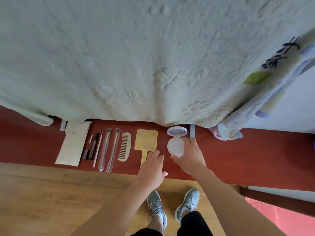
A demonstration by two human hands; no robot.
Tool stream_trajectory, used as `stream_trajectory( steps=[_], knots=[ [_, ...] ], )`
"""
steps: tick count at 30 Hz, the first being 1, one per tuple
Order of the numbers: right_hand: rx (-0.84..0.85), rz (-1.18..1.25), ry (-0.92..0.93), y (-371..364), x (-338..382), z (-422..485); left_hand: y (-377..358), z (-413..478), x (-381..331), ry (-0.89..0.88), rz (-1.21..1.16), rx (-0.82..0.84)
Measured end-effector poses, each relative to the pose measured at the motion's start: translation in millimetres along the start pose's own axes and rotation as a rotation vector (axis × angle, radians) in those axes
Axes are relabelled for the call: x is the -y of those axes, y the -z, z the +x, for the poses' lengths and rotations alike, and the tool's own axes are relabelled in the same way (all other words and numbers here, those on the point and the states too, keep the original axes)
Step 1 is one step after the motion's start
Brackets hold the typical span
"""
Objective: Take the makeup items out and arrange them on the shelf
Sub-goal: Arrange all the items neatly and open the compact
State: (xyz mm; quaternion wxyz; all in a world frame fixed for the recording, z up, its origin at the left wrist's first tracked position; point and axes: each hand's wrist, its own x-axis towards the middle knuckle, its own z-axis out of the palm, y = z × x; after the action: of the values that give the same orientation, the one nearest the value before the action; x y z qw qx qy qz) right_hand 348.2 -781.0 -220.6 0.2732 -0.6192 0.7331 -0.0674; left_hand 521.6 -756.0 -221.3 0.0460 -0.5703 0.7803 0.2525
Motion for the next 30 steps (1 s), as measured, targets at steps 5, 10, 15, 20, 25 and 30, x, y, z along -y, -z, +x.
stream_trajectory(
  steps=[5, 10, 15, 20, 25, 30],
  knots=[
    [-0.015, -0.008, 0.005, -6, 1, 4, -1, 0, 0, 0.003, -0.021, -0.022],
    [-0.029, -0.018, 0.001, -11, 1, 2, 0, -1, -1, 0.014, -0.017, -0.016],
    [-0.031, -0.028, 0.013, -17, 1, -1, 1, 0, -1, 0.006, 0.001, -0.008],
    [-0.033, -0.042, 0.026, -18, 1, -1, 0, 0, -1, 0.004, 0.001, -0.011],
    [-0.037, -0.047, 0.021, -20, 2, -2, 1, -1, -1, 0.007, 0.000, -0.018],
    [-0.047, -0.044, 0.028, -22, 3, -1, 1, -3, -1, 0.006, 0.002, -0.021]
  ],
)
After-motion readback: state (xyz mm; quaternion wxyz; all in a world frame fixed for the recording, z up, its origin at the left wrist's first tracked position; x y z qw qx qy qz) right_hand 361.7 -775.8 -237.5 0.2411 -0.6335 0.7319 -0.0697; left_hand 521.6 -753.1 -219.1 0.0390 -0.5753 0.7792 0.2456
